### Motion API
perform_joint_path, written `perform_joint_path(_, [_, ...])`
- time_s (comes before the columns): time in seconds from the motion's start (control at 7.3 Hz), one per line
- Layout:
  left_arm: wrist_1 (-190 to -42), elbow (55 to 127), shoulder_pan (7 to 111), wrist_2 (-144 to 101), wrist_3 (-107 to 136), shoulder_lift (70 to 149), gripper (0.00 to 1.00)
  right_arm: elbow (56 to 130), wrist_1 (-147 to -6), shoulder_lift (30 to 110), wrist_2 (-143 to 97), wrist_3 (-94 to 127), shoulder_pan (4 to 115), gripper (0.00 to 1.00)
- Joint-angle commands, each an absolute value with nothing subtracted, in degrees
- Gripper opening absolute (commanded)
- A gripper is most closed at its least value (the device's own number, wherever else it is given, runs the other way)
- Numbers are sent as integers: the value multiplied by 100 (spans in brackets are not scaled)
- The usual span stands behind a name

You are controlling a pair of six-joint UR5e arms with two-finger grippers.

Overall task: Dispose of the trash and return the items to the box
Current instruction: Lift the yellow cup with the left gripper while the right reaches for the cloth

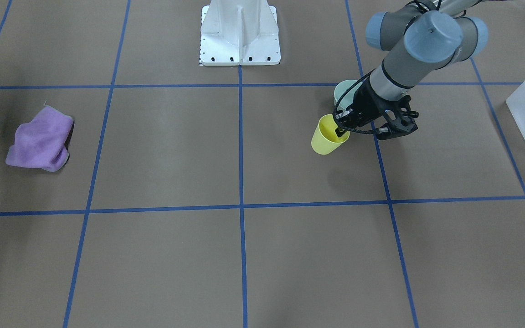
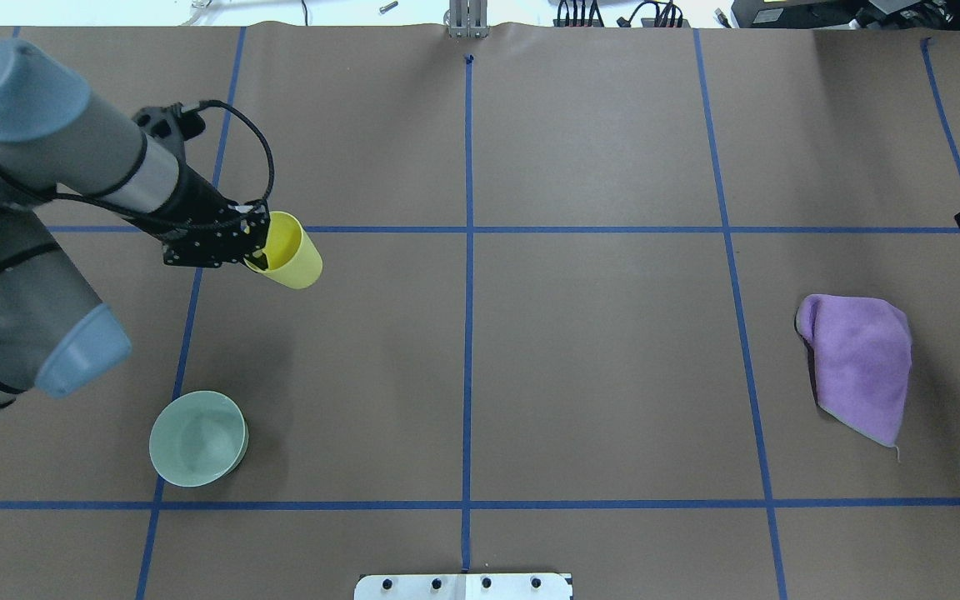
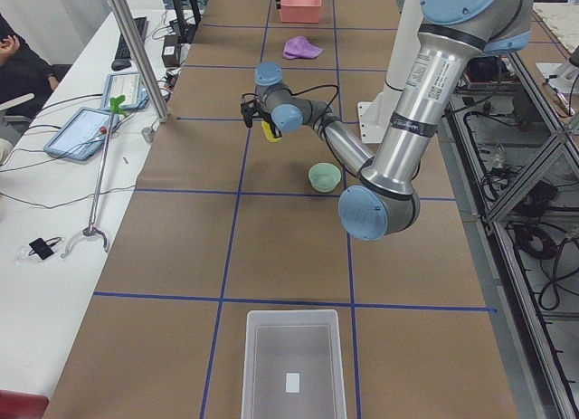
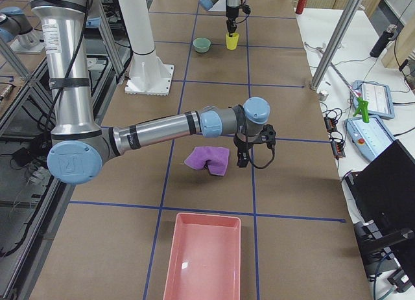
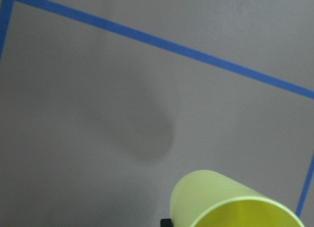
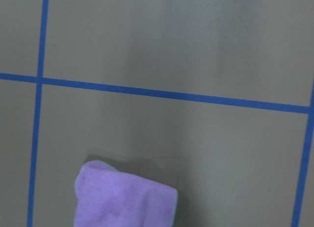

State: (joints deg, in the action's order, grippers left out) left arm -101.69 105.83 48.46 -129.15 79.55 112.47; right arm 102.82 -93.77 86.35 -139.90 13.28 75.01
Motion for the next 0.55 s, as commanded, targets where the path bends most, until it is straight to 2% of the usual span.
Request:
perform_joint_path(0.0, [-9889, 10679, 5778, -13506, 7597, 11206, 0, 10600, -9316, 8701, -13546, 1749, 6736, 100])
perform_joint_path(0.14, [-9548, 10774, 6366, -13718, 6819, 11093, 0, 10547, -9177, 8701, -13274, 1749, 6324, 100])
perform_joint_path(0.41, [-9011, 10986, 7299, -13729, 4722, 10357, 0, 10101, -8861, 8692, -13061, 1767, 5847, 100])
